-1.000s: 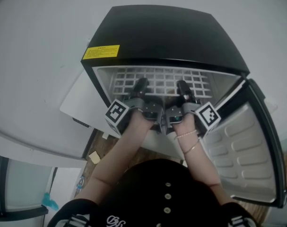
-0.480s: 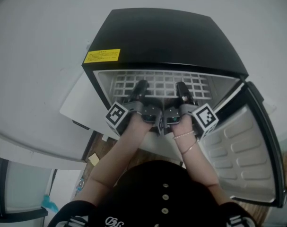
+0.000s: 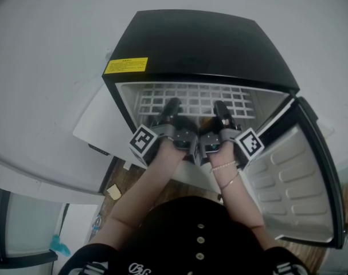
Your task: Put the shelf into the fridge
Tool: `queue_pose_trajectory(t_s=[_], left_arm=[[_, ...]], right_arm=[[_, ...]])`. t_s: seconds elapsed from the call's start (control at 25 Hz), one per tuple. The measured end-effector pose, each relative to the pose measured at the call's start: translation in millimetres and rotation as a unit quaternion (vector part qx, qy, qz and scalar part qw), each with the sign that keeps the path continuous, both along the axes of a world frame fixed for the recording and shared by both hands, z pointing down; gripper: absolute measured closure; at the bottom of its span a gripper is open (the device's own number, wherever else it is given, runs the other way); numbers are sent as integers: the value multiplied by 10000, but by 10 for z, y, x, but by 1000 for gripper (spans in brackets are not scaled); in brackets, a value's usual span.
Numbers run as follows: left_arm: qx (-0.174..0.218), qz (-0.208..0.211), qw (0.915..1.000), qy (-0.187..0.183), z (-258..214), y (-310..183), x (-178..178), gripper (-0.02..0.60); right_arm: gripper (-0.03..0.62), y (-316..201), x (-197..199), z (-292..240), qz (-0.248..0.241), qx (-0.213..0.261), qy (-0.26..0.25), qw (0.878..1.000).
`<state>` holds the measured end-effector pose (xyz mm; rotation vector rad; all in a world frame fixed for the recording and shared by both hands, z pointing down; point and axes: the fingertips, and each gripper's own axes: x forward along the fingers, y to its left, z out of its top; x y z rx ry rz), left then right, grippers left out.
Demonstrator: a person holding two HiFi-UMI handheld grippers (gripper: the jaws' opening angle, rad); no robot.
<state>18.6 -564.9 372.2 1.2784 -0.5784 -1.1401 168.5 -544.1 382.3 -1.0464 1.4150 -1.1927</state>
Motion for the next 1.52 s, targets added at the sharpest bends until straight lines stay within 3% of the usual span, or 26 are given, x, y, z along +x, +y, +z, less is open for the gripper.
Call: queue_pose_trajectory(t_s=[0.16,0.56,0.76,0.88,1.0,1.12,1.24,1.4,1.48,1.52], left_arm=[[-6,22,10000,68,43,74,9,444],[142,257,9996,48,64,332,29,434],[149,581,9976,-336,124,545,109,434],[123,1059,9928,-537,193,669,224,436],[351,1453,9853,-824,187,773,303,436],[663,1535,9791,-1161,128,840,295,436],[1033,1514,9679,-1718,66,903,277,443],[1394,1514,9450,-2543,52,983,238,492],[1689,1480,9257,-3044,16,1008,230,503],[1911,1444,9110,-3357,-20,1027,235,505]], right_arm=[[482,82,7,3,24,-6,51,10000],[469,311,-20,35,-75,37,4,10000],[470,445,-28,70,-131,-5,43,9999],[471,518,-40,100,-163,-59,243,9996],[471,604,-60,125,-196,-36,455,9988],[484,696,-76,95,-204,65,707,9973],[491,770,-95,45,-254,170,1024,9943],[524,876,-159,-69,-375,360,1636,9852],[538,916,-238,-180,-513,666,2005,9761],[539,937,-286,-230,-602,839,2217,9696]])
